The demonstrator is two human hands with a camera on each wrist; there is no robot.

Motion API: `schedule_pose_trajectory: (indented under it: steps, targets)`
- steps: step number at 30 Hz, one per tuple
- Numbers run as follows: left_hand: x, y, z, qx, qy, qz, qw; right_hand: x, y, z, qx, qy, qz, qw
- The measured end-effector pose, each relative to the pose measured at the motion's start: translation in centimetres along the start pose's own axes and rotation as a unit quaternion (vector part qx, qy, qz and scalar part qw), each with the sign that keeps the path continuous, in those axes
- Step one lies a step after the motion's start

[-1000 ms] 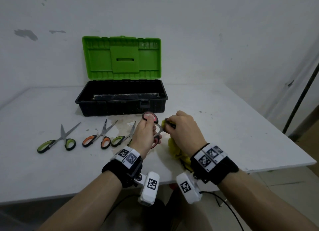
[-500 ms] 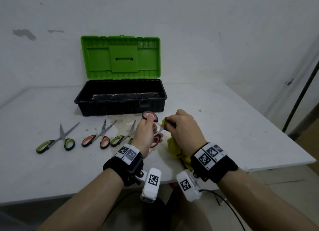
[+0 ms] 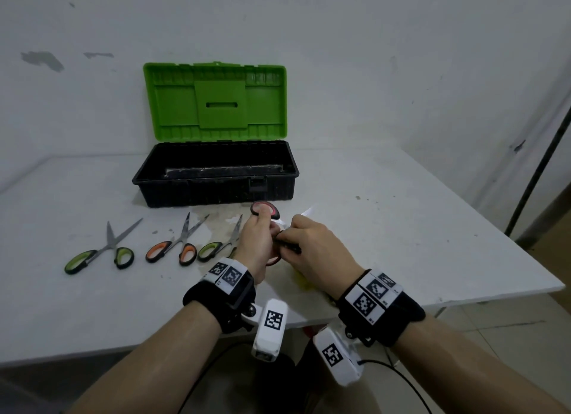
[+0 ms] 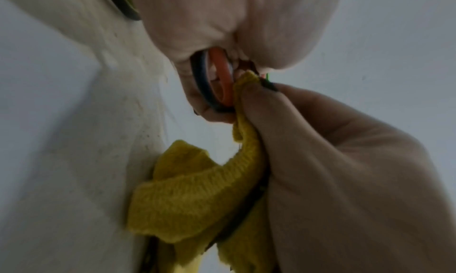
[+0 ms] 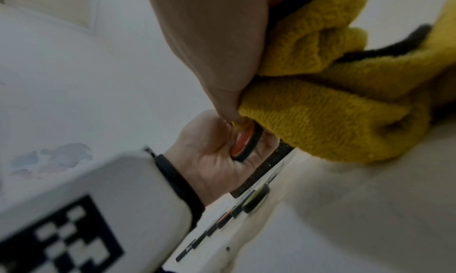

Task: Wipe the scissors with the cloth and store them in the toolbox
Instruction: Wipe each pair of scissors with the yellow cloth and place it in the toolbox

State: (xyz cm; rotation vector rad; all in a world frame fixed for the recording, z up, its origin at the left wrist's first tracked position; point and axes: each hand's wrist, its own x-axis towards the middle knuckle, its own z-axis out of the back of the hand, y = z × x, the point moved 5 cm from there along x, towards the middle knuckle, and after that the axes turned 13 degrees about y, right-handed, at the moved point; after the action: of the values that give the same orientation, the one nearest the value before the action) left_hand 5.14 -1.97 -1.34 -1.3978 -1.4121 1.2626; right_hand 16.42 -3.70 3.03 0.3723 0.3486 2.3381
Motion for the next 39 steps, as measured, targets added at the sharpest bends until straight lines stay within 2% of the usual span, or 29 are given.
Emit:
schedule_pose_trajectory:
  steps: [4, 8, 10, 13, 15, 23, 27, 30, 33, 39]
  targets:
    - [0.0, 0.1, -0.2, 0.027, 0.003, -0.014, 1.000, 0.2, -1.1, 0.4, 0.006, -0.021, -0.060, 0.998]
    - [0.0, 0.3, -0.3, -0.024, 0.004, 0.001, 1.000, 0.4, -2.2, 1.8, -0.008, -0.074, -0.110, 0.991]
    - [0.0, 0.3, -0.3, -0.040, 0.005, 0.008, 0.999, 0.2, -1.8, 1.9, -0.005, -0.094, -0.095, 0.991]
    - [0.0, 0.3, -0.2, -0.036, 0.002, 0.006, 0.999, 0.0, -0.6, 0.4, -0.004, -0.047, -0.052, 0.998]
    - [0.1, 0.4, -0.1, -0.030, -0.003, 0.010, 0.999, 0.0, -0.8, -0.2, -0.003, -0.037, -0.051, 0.998]
    - [0.2, -1.0, -0.2, -0.052, 0.015, 0.006, 0.999, 0.3, -2.4, 1.2, 0.039, -0.123, -0.078, 0.989]
    - [0.2, -0.6, -0.1, -0.058, 0.042, 0.024, 0.997, 0.7, -4.2, 2.7, 0.061, -0.161, -0.133, 0.976]
    - [0.0, -0.1, 0.1, -0.029, 0.054, 0.021, 0.998, 0.8, -5.4, 3.7, 0.054, -0.161, -0.164, 0.972]
    - [0.2, 0.2, 0.4, 0.015, 0.060, -0.002, 0.998, 0.7, -5.0, 4.0, 0.049, -0.165, -0.147, 0.974]
    - [0.5, -0.1, 0.9, 0.040, 0.108, -0.013, 0.993, -0.3, -4.2, 5.2, 0.066, -0.224, -0.098, 0.967]
